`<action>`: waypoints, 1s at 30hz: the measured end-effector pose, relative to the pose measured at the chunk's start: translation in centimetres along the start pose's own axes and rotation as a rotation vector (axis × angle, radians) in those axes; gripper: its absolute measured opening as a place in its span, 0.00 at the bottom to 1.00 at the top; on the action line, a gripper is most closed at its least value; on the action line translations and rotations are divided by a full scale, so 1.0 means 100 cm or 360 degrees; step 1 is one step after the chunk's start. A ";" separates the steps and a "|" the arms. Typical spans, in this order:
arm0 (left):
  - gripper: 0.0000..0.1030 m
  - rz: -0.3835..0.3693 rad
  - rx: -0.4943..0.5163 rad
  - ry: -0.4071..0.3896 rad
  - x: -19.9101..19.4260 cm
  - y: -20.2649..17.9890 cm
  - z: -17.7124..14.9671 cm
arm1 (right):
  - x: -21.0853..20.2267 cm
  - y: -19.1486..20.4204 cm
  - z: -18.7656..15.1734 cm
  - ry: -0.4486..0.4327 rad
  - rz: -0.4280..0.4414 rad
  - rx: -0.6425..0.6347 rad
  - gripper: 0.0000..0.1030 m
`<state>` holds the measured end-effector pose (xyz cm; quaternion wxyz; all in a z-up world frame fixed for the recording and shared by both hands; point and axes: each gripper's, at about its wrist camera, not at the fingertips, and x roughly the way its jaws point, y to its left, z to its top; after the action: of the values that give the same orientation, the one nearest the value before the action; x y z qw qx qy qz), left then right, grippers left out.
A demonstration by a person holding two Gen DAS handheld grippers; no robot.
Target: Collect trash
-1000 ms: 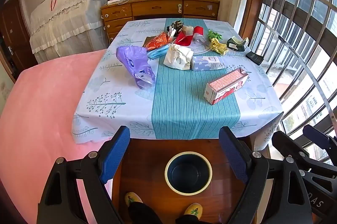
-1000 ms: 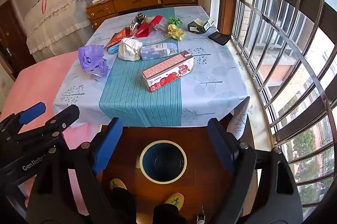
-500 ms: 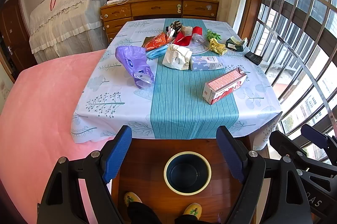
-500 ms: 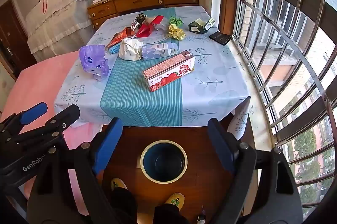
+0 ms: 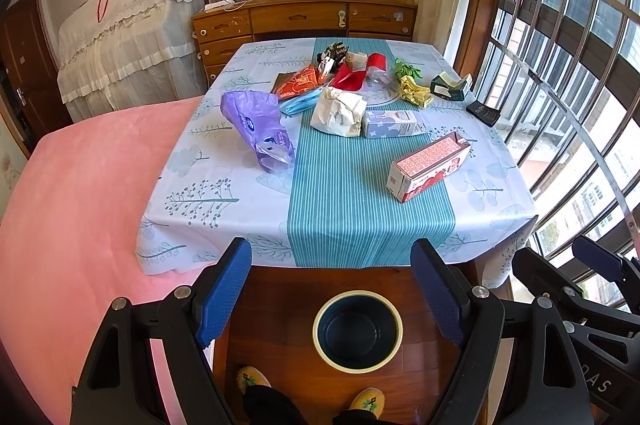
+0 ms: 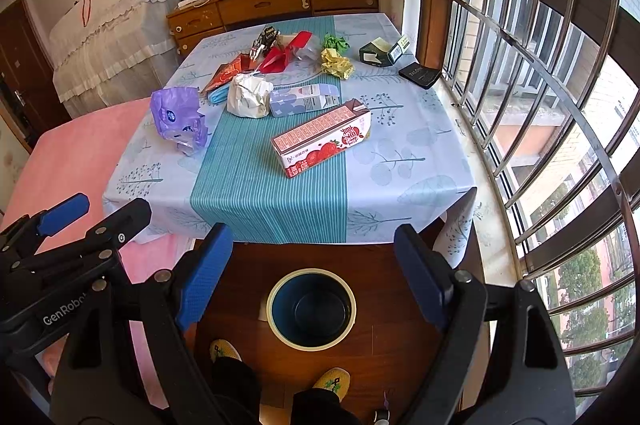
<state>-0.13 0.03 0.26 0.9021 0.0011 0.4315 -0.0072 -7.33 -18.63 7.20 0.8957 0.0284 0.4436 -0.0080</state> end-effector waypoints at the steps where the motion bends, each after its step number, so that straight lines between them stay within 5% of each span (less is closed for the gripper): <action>1: 0.81 0.0001 0.0001 -0.0001 0.000 0.000 0.000 | 0.000 0.000 0.000 0.0000 0.0000 0.0000 0.80; 30: 0.78 0.0009 -0.0015 0.0000 0.001 0.009 0.017 | 0.000 0.001 0.004 -0.0002 0.0010 -0.0006 0.80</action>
<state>1.28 0.96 1.30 0.9021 -0.0019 0.4316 -0.0024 -7.02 -18.53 7.40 0.8961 0.0280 0.4429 -0.0045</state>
